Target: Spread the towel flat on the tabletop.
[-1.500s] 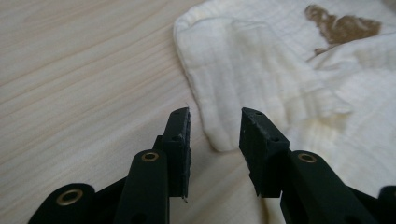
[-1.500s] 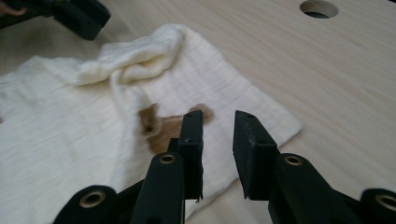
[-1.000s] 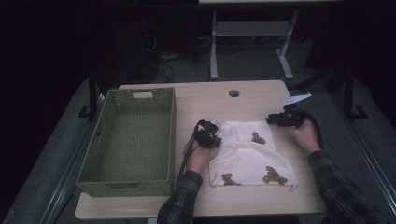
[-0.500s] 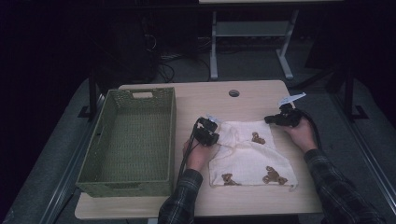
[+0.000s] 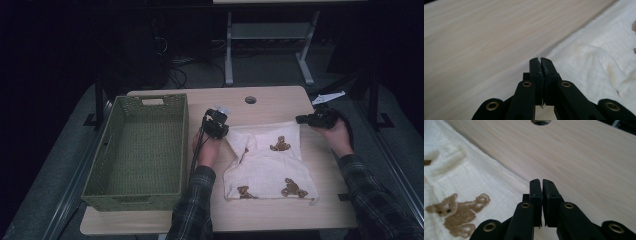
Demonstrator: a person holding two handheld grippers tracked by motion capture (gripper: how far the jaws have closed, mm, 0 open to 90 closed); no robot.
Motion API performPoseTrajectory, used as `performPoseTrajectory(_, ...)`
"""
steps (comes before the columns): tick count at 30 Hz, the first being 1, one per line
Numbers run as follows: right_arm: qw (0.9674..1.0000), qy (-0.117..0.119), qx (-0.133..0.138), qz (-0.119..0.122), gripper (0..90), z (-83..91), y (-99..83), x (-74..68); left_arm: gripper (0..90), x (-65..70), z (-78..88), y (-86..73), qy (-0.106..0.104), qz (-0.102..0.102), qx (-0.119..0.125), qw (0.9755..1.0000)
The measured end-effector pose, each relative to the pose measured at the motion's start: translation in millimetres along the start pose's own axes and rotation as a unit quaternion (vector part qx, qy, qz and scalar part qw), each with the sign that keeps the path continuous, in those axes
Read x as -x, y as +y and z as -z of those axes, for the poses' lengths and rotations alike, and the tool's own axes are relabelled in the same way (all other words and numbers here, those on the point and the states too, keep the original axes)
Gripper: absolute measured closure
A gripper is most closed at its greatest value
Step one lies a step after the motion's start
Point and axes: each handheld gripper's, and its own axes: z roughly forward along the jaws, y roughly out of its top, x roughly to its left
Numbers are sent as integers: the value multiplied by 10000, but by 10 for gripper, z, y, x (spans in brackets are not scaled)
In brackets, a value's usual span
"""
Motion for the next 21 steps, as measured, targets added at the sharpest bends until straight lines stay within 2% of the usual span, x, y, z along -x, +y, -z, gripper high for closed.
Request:
performPoseTrajectory(4, 10000, -38, 66, 51, 864, -2, 87, 52, 882, -113, -69, 101, 97, 27, 32, 9999)
performPoseTrajectory(9, 9999, -107, 52, 42, 863, -60, 168, 93, 881, -173, -187, 213, 220, -35, 68, 9997)
performPoseTrajectory(13, 9999, -36, -7, -127, 855, -145, 150, 113, 869, -220, -293, 236, 286, -22, -9, 9996)
performPoseTrajectory(18, 9997, 72, 13, -223, 712, -200, 123, 136, 707, -245, -353, 236, 329, -14, -18, 9995)
performPoseTrajectory(21, 9996, 48, -9, -282, 673, -217, 118, 144, 638, -277, -403, 202, 352, 15, -104, 9993)
